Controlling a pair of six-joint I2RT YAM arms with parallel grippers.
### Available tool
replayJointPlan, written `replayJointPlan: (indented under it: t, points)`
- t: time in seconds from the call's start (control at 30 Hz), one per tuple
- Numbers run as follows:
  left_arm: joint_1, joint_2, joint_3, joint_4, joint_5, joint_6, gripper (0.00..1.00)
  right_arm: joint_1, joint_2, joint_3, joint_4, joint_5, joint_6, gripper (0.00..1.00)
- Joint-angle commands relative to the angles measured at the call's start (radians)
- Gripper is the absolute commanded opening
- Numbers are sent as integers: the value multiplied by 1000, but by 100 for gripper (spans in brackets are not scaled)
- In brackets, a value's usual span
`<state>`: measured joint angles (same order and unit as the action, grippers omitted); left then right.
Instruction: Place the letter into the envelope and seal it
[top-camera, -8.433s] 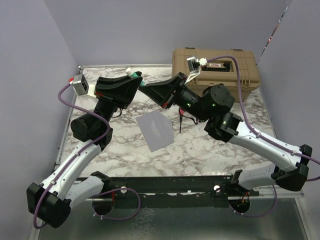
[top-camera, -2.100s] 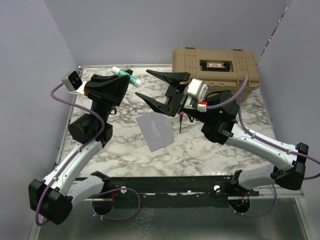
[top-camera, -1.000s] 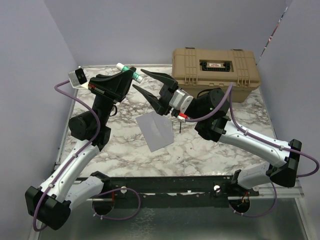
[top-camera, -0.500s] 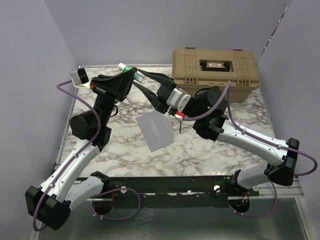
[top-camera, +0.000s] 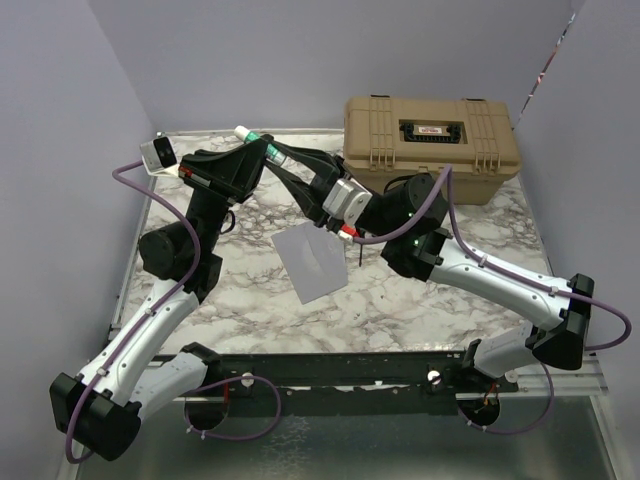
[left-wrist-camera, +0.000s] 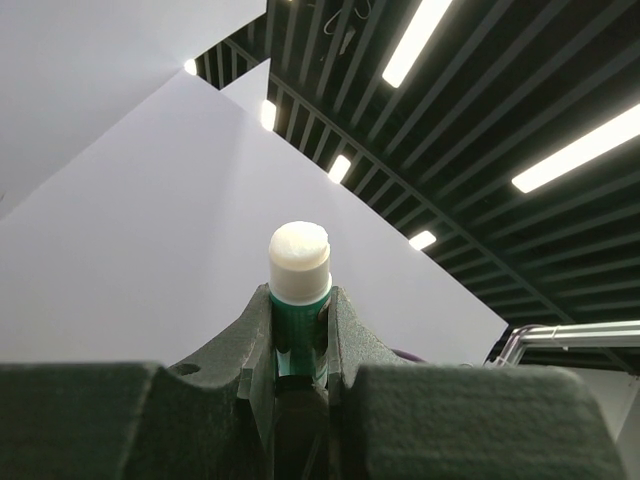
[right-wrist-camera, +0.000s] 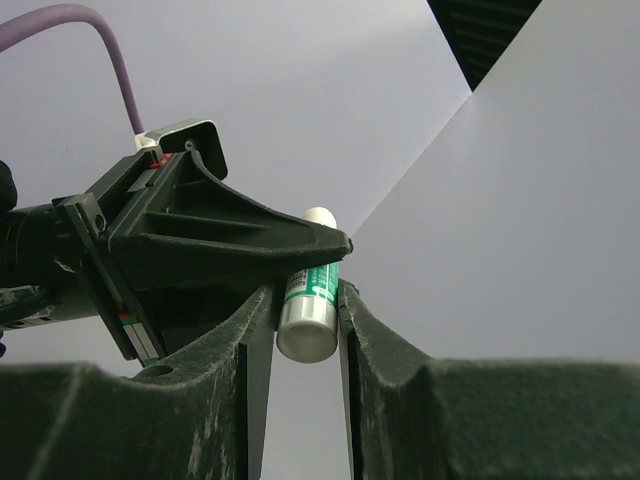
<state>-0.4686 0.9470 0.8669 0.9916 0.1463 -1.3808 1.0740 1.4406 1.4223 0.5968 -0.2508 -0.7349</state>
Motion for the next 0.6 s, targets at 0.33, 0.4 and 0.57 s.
replayJointPlan:
  t: [0.33, 0.4, 0.57]
  points:
    - [-7, 3, -3, -13, 6, -20, 0, 2, 9, 65, 39, 135, 134, 1]
    - [-6, 5, 0, -15, 8, -20, 8, 1, 6, 52, 40, 140, 128, 1]
    - [-5, -5, -4, -44, -2, 9, 62, 0, -16, 18, 40, 163, 140, 1]
